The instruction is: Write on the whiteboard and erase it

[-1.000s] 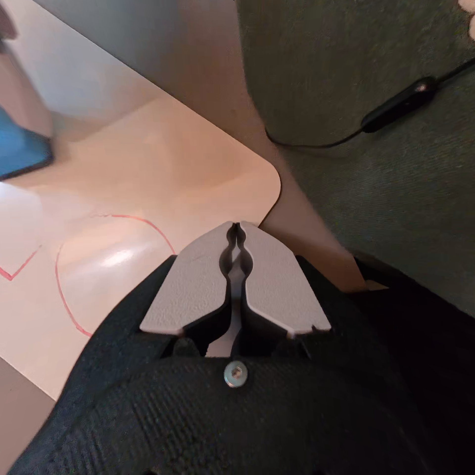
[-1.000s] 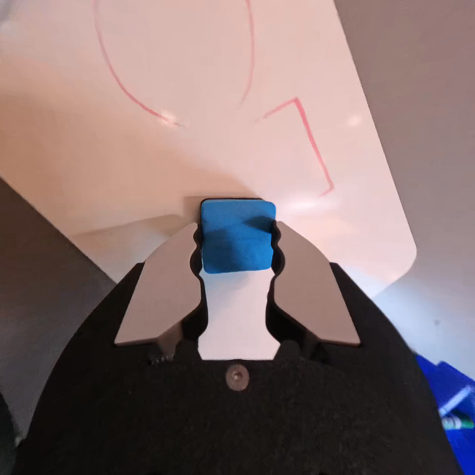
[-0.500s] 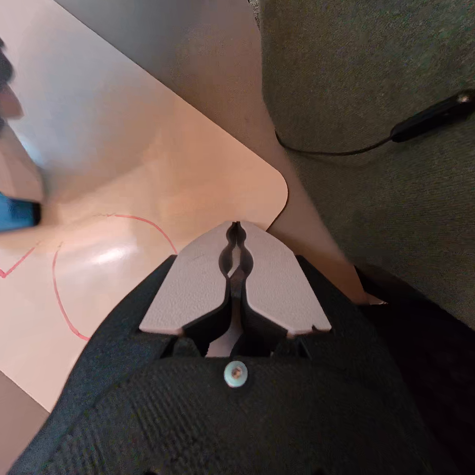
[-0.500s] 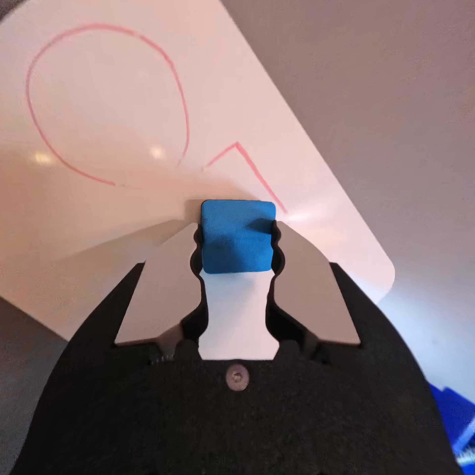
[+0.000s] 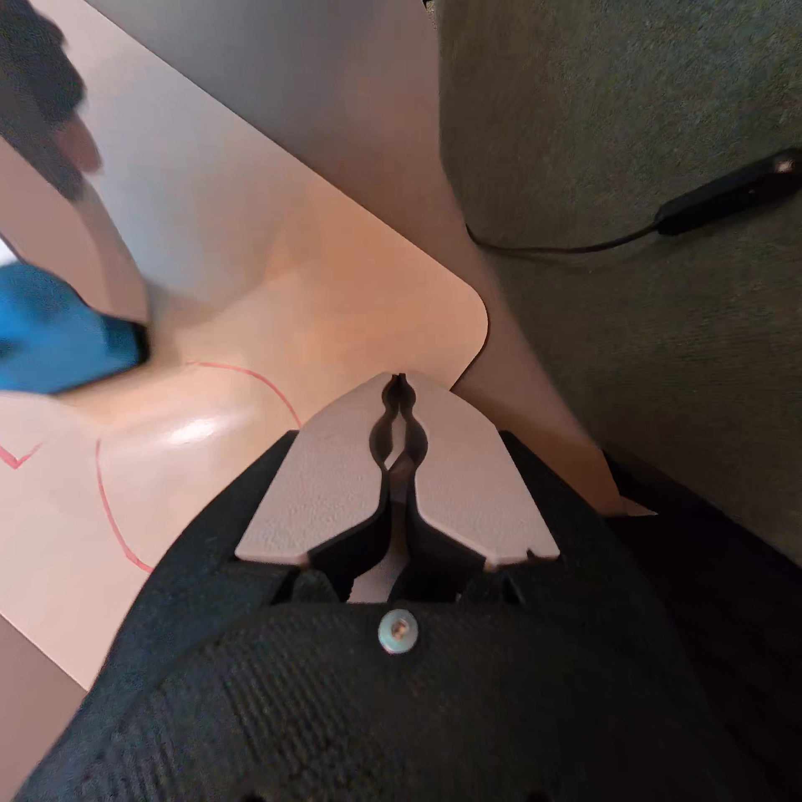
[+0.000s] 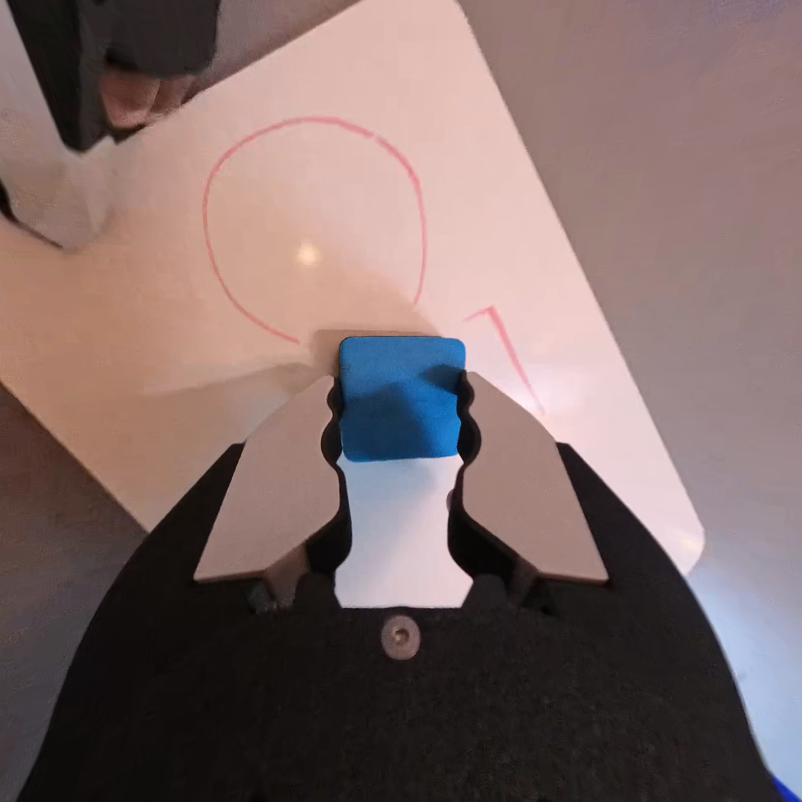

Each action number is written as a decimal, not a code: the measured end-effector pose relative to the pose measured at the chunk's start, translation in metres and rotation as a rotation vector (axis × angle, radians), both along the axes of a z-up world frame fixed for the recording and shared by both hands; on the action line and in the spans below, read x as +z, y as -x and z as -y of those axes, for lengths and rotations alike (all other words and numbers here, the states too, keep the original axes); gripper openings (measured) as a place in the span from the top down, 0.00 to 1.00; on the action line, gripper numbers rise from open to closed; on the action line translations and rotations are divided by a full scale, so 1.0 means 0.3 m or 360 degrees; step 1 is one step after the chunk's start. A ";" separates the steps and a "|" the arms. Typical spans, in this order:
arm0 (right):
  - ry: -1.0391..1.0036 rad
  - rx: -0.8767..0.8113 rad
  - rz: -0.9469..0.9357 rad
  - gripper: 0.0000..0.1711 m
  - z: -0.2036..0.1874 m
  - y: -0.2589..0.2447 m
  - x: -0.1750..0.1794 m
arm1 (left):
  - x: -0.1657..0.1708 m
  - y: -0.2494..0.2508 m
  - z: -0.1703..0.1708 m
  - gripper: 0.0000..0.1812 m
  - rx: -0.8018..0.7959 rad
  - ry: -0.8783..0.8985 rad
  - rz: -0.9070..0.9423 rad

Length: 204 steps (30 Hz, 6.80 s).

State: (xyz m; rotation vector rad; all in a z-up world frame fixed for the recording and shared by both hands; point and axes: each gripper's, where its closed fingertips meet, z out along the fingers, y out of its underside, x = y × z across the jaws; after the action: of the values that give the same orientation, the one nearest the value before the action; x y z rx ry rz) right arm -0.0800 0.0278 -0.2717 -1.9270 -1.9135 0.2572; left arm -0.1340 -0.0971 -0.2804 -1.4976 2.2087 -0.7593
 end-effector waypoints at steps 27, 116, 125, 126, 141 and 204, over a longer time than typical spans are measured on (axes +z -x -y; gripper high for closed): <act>-0.0045 -0.0240 -0.0056 0.70 -0.219 -0.067 -0.001 | -0.001 -0.007 -0.006 1.00 0.0029 -0.0003 0.0001; 0.0049 0.0935 -0.0214 0.70 0.301 0.171 0.001 | 0.015 -0.043 0.004 1.00 0.0241 -0.0259 0.0036; 0.0069 0.1075 -0.0197 0.70 0.289 0.226 -0.001 | 0.017 -0.036 0.013 0.99 0.0239 -0.0249 0.0063; 0.0144 0.1092 -0.0164 0.70 0.294 0.181 0.001 | 0.017 -0.033 0.013 0.99 0.0247 -0.0246 0.0070; 0.0017 0.0376 -0.0061 0.70 -0.176 0.098 -0.003 | 0.017 -0.039 0.013 1.00 0.0243 -0.0246 0.0086; -0.0288 -0.0639 -0.0577 0.70 -0.153 -0.573 0.159 | 0.008 0.008 -0.054 1.00 0.0370 -0.0139 0.0177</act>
State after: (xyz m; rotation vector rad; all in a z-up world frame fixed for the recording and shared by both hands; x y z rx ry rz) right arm 0.0919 0.0737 -0.2242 -1.9343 -1.2478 0.2789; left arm -0.1364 -0.0811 -0.2782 -1.5930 1.9199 -0.6466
